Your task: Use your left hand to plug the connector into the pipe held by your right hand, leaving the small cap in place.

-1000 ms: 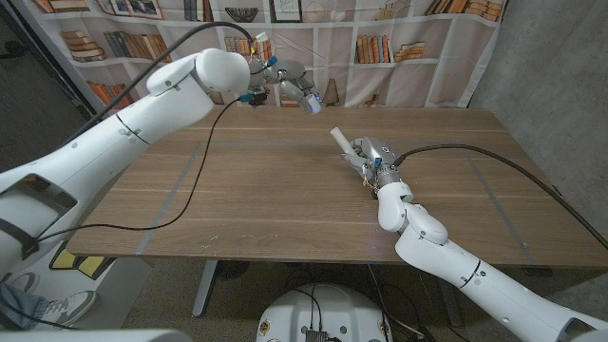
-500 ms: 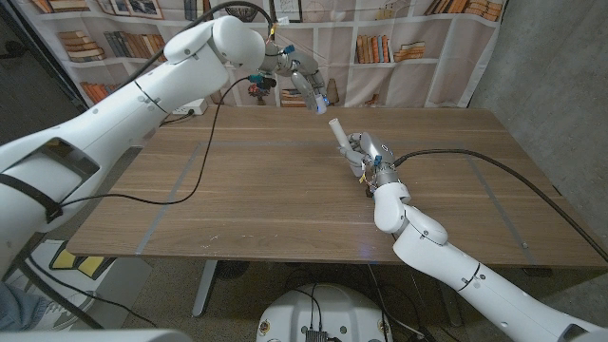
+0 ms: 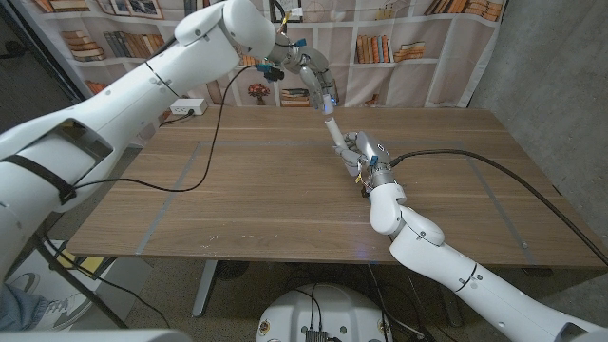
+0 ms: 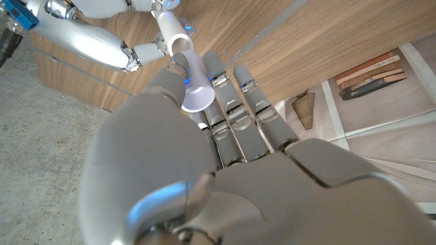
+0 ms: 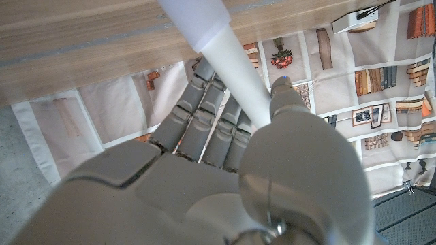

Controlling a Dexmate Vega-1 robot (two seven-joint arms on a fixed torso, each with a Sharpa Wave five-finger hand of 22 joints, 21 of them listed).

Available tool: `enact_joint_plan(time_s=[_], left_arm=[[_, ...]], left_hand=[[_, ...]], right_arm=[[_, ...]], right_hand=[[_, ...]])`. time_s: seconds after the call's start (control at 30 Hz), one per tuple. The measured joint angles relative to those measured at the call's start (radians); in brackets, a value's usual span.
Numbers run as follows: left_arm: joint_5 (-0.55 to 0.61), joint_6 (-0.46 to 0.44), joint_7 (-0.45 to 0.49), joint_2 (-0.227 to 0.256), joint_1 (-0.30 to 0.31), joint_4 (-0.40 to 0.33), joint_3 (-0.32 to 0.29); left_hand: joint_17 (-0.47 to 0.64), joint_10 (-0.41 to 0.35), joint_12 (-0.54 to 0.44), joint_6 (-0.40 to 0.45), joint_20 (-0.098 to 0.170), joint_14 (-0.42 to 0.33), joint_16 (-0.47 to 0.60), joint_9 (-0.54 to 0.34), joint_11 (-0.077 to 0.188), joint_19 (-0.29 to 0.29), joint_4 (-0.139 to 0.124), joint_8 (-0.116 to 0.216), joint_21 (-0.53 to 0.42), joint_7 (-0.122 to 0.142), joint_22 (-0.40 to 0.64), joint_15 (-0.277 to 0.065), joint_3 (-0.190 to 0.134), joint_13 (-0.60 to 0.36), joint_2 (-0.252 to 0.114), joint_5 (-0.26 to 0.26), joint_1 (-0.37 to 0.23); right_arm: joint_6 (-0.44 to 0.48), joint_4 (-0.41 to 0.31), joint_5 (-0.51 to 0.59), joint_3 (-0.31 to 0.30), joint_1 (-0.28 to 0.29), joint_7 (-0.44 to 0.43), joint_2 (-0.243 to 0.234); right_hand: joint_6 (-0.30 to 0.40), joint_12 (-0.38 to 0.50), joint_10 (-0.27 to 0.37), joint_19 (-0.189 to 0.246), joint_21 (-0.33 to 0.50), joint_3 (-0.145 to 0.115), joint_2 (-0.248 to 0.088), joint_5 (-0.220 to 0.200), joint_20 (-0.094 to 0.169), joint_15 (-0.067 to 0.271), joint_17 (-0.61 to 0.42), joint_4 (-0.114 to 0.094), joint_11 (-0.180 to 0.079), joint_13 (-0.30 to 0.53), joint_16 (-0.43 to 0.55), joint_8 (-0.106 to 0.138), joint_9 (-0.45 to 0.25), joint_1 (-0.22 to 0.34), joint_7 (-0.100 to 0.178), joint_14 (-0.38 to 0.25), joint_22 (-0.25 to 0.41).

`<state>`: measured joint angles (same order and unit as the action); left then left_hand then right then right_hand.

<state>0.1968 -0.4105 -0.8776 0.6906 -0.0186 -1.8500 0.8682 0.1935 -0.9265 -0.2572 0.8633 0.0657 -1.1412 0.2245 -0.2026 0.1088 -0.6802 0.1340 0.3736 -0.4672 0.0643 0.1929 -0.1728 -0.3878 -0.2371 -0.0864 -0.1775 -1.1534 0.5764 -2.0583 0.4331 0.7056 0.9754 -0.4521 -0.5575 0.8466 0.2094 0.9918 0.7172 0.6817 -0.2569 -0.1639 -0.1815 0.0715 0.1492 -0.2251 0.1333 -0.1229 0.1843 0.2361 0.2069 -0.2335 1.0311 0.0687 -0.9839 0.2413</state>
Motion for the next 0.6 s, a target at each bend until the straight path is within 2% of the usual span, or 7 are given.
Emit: enact_joint_plan(time_s=[0.6], left_arm=[[0.025, -0.018, 0.004, 0.017, 0.006, -0.044, 0.007]], left_hand=[[0.000, 0.000, -0.002, 0.000, 0.000, 0.000, 0.000, 0.000, 0.000, 0.000, 0.002, 0.006, -0.008, 0.000, 0.000, 0.000, -0.002, 0.000, 0.000, 0.004, 0.000]], right_arm=[[0.003, 0.013, -0.012, 0.002, 0.000, -0.034, 0.003]], right_hand=[[0.000, 0.006, 0.013, 0.000, 0.015, 0.000, 0.000, 0.000, 0.000, 0.003, 0.002, 0.000, 0.003, 0.000, 0.004, 0.005, -0.007, 0.000, 0.000, -0.010, -0.005]])
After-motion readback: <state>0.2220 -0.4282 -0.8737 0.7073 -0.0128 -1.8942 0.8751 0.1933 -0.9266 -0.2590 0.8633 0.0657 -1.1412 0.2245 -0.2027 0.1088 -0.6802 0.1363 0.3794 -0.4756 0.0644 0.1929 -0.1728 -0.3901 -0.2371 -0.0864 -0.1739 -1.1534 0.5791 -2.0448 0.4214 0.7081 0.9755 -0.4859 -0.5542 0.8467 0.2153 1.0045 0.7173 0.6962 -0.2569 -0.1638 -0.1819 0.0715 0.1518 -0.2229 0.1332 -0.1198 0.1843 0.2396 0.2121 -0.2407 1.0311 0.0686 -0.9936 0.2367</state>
